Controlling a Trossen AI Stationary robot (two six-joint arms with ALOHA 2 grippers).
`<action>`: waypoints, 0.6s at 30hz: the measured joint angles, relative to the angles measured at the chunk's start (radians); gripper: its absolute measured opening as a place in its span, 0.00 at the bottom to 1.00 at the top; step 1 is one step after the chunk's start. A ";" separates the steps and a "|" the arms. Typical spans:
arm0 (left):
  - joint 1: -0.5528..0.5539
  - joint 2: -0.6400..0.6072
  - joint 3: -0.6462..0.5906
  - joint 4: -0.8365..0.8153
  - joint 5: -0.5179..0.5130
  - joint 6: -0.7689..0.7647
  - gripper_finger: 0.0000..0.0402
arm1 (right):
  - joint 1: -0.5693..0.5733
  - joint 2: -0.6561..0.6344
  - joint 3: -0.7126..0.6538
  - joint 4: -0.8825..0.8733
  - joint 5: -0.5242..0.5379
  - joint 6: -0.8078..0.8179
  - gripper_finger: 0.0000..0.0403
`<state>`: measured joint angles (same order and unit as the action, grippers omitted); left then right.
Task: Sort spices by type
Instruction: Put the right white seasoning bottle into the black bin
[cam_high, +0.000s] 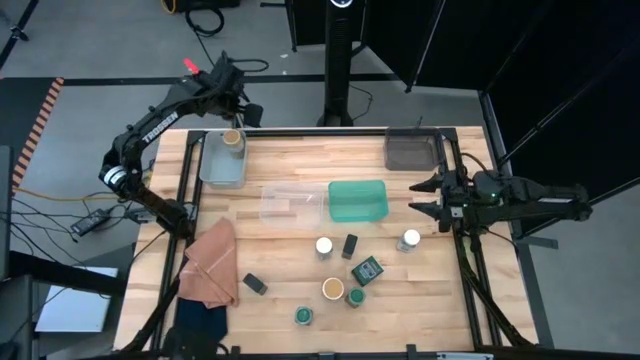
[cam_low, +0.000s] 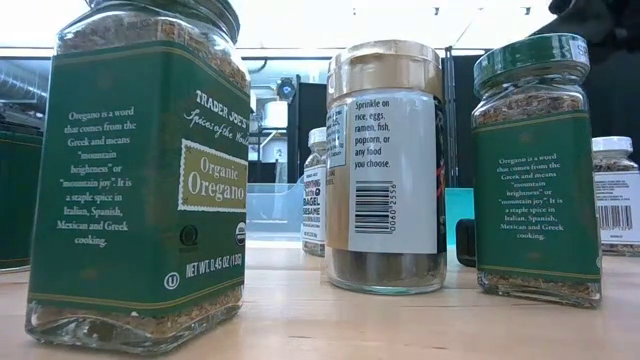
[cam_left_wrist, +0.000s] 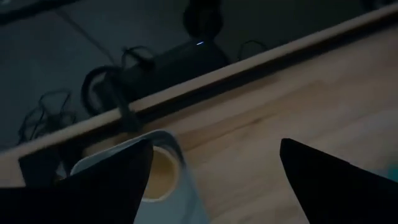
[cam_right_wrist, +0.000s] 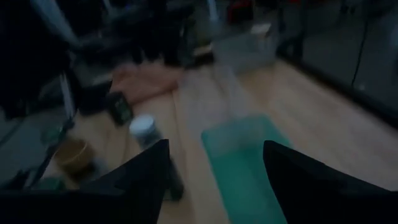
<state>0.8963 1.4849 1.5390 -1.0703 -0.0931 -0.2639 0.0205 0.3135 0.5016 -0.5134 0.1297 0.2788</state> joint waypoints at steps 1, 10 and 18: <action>-0.014 0.000 0.029 -0.016 0.010 0.008 0.88 | 0.002 0.039 0.043 -0.063 -0.015 -0.005 0.66; -0.152 -0.001 0.217 -0.092 0.014 0.030 0.89 | 0.084 0.426 0.307 -0.480 -0.028 0.044 0.66; -0.231 -0.001 0.230 -0.089 0.003 0.051 0.89 | 0.198 0.601 0.312 -0.465 -0.026 0.199 0.66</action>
<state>0.6655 1.4841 1.7691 -1.1592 -0.0902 -0.2128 0.2185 0.9146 0.8139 -0.9784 0.1035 0.4777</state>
